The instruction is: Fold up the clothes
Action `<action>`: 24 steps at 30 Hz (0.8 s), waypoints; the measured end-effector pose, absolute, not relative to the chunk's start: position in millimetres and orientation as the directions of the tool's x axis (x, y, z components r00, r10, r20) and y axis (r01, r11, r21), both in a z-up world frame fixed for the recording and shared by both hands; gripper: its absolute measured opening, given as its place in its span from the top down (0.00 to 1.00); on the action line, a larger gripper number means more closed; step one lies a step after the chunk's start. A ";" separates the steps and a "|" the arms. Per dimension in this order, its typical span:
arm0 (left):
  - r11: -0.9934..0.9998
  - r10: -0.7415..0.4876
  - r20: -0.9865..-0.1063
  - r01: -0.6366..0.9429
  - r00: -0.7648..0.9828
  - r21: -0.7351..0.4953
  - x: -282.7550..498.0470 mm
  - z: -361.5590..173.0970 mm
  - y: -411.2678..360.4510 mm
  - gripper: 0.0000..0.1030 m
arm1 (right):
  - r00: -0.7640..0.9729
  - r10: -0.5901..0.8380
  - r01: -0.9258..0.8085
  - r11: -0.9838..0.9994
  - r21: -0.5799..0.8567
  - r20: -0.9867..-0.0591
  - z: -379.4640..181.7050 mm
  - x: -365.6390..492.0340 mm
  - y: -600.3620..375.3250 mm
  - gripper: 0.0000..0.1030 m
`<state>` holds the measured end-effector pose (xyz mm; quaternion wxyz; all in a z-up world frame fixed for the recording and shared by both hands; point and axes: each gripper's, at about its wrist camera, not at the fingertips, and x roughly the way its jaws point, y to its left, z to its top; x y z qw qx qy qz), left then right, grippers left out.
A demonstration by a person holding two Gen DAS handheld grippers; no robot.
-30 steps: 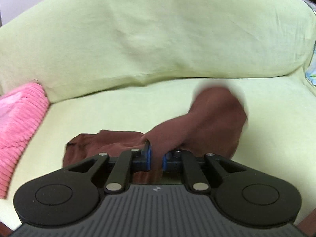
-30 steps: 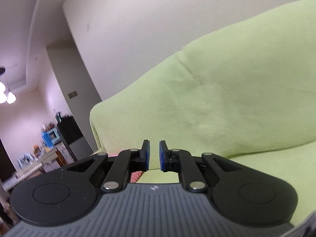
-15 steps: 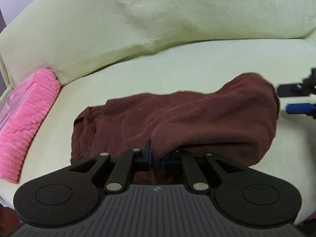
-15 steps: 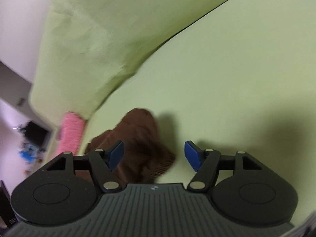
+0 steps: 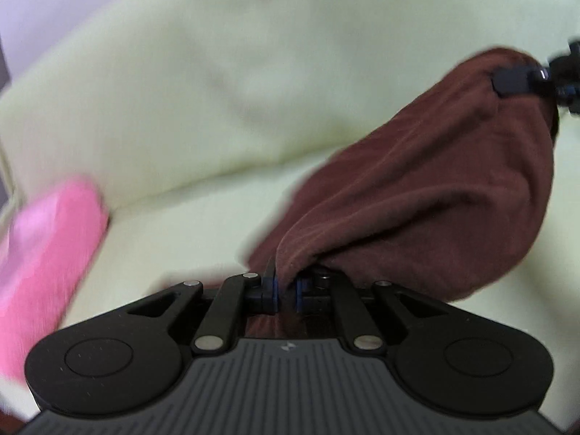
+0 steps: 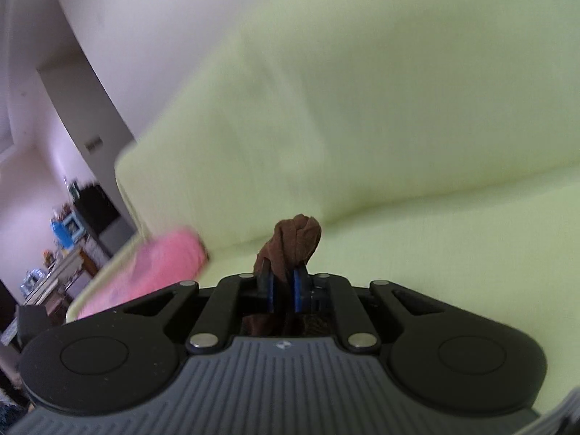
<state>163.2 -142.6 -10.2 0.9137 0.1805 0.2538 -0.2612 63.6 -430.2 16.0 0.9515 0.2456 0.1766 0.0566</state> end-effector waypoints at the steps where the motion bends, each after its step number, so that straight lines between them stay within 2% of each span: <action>1: 0.794 -0.419 -0.522 0.579 0.743 0.186 160.8 10.3 -152.2 0.94 | 0.950 0.161 -0.028 0.898 0.440 -0.266 51.2 57.9 -434.2 0.92; 6: 0.770 -0.545 -0.410 0.630 0.731 0.101 150.5 77.8 -171.0 0.91 | 0.995 0.022 -0.006 0.985 0.174 -0.092 194.2 36.0 -429.8 0.92; 8: 0.774 -0.549 -0.394 0.627 0.737 0.093 143.0 81.8 -161.4 0.87 | 0.998 0.016 -0.012 0.999 0.051 -0.067 219.3 31.0 -407.7 0.92; 10: 0.785 -0.523 -0.410 0.610 0.747 0.110 137.0 66.9 -146.1 0.77 | 0.997 0.030 -0.035 0.997 -0.071 -0.072 226.0 29.2 -377.8 0.92; 12: 0.798 -0.484 -0.472 0.593 0.737 0.108 133.4 29.6 -120.1 0.63 | 0.990 0.054 -0.074 0.985 -0.157 -0.130 196.0 32.5 -340.5 0.91; 14: 0.817 -0.448 -0.554 0.573 0.702 0.065 134.5 -8.1 -94.0 0.63 | 0.960 0.128 -0.177 0.966 -0.187 -0.248 148.0 40.0 -304.6 0.80; 15: 0.831 -0.430 -0.601 0.556 0.674 0.029 134.3 -29.8 -76.7 0.64 | 0.926 0.182 -0.247 0.955 -0.165 -0.331 110.8 44.8 -284.9 0.71; 16: 0.848 -0.408 -0.657 0.529 0.634 -0.016 133.6 -57.7 -53.9 0.64 | 0.894 0.213 -0.283 0.951 -0.128 -0.393 80.6 45.9 -271.5 0.47; 17: 0.860 -0.395 -0.690 0.509 0.606 -0.044 133.1 -75.0 -38.3 0.64 | 0.858 0.244 -0.316 0.945 -0.089 -0.452 50.4 47.1 -258.1 0.40; 19: 0.893 -0.342 -0.751 0.445 0.565 -0.072 126.9 -107.4 2.3 0.66 | 0.793 0.299 -0.335 0.942 0.030 -0.530 -6.6 31.1 -244.0 0.40; 21: 0.913 -0.278 -0.780 0.408 0.560 -0.032 121.1 -124.1 27.4 0.65 | 0.742 0.342 -0.316 0.937 0.148 -0.577 -55.5 6.6 -240.0 0.41; 24: 0.905 -0.234 -0.782 0.424 0.578 0.042 114.1 -129.0 42.0 0.65 | 0.749 0.268 -0.221 0.963 0.153 -0.605 -81.7 -24.9 -266.2 0.41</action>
